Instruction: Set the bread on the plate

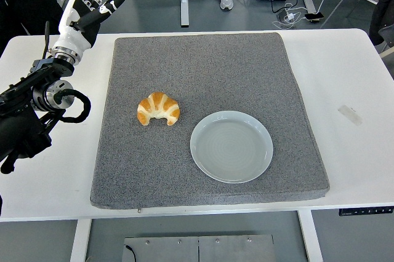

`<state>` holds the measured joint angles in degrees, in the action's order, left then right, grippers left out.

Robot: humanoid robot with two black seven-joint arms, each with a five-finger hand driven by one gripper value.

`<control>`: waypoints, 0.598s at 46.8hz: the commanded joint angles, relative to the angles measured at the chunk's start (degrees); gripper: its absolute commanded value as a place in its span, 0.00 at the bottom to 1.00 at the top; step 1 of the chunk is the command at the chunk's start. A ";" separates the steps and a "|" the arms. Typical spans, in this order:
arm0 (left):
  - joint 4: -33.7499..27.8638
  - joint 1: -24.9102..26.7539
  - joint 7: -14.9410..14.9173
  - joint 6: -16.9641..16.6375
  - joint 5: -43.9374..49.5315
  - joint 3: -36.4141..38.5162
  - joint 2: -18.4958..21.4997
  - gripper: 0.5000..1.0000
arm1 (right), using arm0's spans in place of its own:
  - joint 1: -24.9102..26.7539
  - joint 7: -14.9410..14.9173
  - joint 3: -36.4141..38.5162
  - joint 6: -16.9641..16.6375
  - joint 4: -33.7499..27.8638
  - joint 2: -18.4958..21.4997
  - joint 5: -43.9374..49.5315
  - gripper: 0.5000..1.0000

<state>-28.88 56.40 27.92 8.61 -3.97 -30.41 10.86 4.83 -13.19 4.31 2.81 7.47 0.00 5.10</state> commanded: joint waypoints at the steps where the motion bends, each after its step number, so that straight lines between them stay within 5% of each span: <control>1: -0.03 0.55 -1.11 0.00 -0.08 0.79 1.17 0.95 | 0.00 0.00 0.00 0.09 0.00 0.00 0.00 1.00; 18: -1.70 7.49 -2.43 0.18 0.01 18.44 8.03 0.95 | 0.00 0.00 0.00 0.01 0.00 0.00 0.00 1.00; 28: -8.20 12.85 -2.52 -0.17 -0.25 32.24 12.86 0.95 | 0.00 0.00 0.00 0.01 0.00 0.00 0.00 1.00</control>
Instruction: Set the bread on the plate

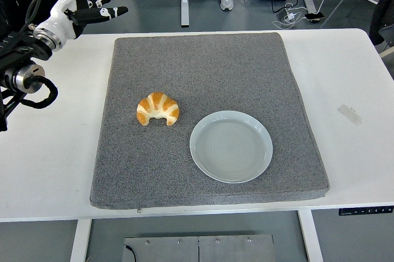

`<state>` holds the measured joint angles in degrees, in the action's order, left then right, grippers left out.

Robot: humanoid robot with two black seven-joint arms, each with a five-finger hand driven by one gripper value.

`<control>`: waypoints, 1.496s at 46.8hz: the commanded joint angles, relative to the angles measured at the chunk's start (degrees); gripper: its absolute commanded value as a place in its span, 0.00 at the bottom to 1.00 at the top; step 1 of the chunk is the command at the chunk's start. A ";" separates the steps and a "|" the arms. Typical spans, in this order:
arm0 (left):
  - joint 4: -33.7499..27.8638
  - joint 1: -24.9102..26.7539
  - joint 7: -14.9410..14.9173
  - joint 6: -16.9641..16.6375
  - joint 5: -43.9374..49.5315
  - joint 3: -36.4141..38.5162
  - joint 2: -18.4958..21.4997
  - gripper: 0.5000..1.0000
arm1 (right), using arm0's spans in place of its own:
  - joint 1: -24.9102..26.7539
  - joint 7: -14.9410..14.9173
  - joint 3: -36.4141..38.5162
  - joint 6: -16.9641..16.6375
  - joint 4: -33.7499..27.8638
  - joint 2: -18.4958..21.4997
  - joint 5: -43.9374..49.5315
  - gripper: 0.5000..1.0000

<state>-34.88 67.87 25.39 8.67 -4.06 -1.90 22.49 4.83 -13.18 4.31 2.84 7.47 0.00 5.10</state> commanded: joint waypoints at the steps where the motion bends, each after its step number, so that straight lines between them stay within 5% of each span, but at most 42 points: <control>1: -2.99 1.99 0.01 -0.24 -0.24 4.96 1.67 0.95 | 0.00 0.00 0.00 -0.02 0.00 0.00 0.00 1.00; 8: -9.40 5.69 0.10 -3.22 -3.75 12.79 3.96 0.95 | 0.00 0.00 0.00 -0.02 0.00 0.00 0.00 1.00; 30: -28.74 10.08 -3.33 -22.99 -25.64 22.19 7.74 0.95 | 0.00 0.00 0.00 0.06 0.00 0.00 0.00 1.00; 44: -34.20 12.28 -3.24 -26.51 -29.60 26.76 9.76 0.95 | 0.00 0.00 0.00 -0.02 0.00 0.00 0.00 1.00; 57: -35.52 11.75 -3.33 -37.06 -34.78 33.09 6.51 0.95 | 0.00 0.00 0.00 -0.02 0.00 0.00 0.00 1.00; 70: -37.45 11.84 -6.14 -38.99 -42.34 35.20 6.51 0.95 | 0.00 0.00 0.00 -0.02 0.00 0.00 0.00 1.00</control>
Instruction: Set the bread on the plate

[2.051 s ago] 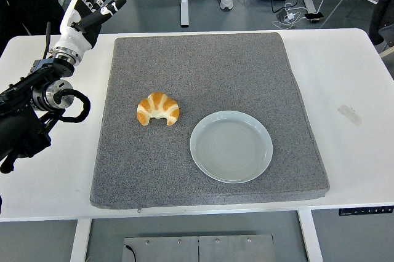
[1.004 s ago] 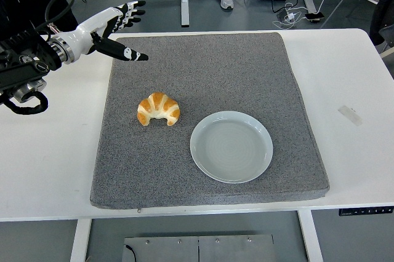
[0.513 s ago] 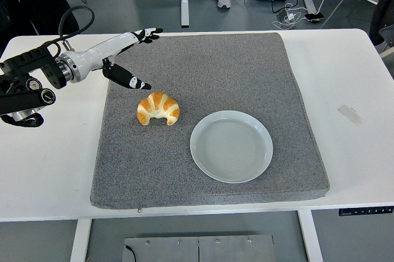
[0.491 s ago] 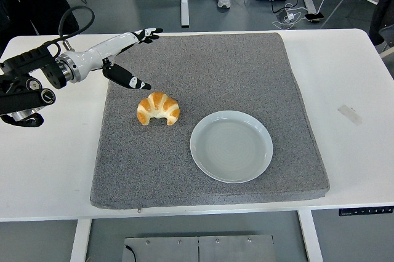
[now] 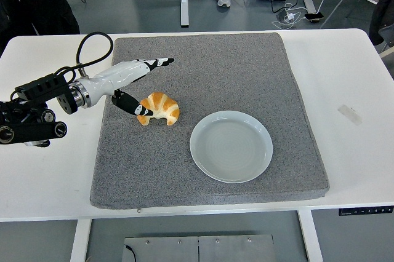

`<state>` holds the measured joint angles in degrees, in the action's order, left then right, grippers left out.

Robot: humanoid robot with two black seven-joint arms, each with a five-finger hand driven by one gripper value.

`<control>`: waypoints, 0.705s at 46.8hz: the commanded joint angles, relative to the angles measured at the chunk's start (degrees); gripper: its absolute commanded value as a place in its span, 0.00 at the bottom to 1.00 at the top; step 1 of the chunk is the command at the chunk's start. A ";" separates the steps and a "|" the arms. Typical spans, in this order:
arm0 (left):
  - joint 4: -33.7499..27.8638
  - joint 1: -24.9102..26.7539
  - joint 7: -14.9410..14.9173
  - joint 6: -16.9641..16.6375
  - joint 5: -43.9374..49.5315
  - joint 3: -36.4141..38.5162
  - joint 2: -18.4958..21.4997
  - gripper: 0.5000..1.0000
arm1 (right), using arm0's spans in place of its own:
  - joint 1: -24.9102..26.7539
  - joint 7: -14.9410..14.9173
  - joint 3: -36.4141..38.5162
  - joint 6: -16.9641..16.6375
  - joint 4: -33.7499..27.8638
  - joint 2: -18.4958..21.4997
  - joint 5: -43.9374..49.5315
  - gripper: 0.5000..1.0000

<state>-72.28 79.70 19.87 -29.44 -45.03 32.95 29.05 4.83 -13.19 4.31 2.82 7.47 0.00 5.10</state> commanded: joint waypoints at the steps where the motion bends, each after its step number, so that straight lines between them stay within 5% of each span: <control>1: -0.06 -0.07 -0.80 -1.40 -1.73 0.53 -0.13 0.95 | 0.00 0.00 0.00 -0.01 0.00 0.00 0.00 1.00; 33: 2.49 -0.86 -1.33 -5.56 -3.05 5.45 -4.61 0.95 | 0.00 0.00 0.00 -0.01 0.00 0.00 0.00 1.00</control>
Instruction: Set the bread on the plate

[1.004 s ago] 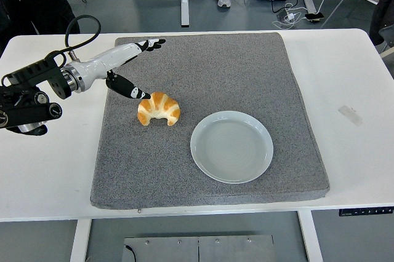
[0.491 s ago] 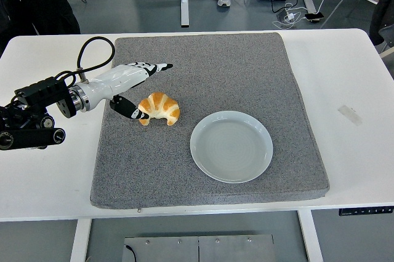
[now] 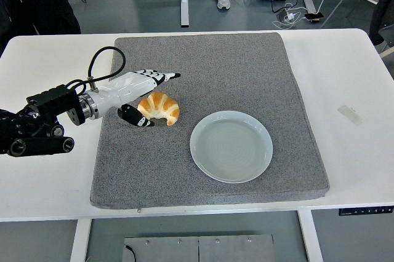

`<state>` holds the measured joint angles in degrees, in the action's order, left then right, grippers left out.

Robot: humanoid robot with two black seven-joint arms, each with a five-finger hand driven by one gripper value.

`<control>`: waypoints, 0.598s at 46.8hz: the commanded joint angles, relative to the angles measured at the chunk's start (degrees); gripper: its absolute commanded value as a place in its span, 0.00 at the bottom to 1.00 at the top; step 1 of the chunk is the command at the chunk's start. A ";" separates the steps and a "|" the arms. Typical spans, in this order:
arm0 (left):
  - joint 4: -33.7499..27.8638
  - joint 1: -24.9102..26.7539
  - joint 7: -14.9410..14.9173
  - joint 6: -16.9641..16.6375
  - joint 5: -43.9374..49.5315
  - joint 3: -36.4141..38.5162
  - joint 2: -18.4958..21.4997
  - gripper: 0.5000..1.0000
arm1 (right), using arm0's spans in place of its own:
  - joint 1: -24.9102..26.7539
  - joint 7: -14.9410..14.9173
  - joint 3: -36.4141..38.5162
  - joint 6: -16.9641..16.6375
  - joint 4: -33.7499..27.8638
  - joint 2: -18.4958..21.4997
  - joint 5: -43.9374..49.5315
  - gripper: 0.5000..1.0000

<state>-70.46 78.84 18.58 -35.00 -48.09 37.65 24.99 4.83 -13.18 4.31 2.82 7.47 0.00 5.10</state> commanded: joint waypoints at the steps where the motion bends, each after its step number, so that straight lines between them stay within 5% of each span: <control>1: 0.94 -0.09 -0.03 0.00 0.01 0.93 -0.82 0.95 | 0.00 0.00 0.00 -0.01 0.00 0.00 0.00 1.00; 28: 7.27 -2.99 -0.12 0.00 0.62 0.32 -4.95 0.95 | 0.00 0.00 0.00 -0.01 0.00 0.00 0.00 1.00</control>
<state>-63.46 75.88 18.48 -35.01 -47.58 38.05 20.08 4.83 -13.18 4.31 2.82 7.47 0.00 5.10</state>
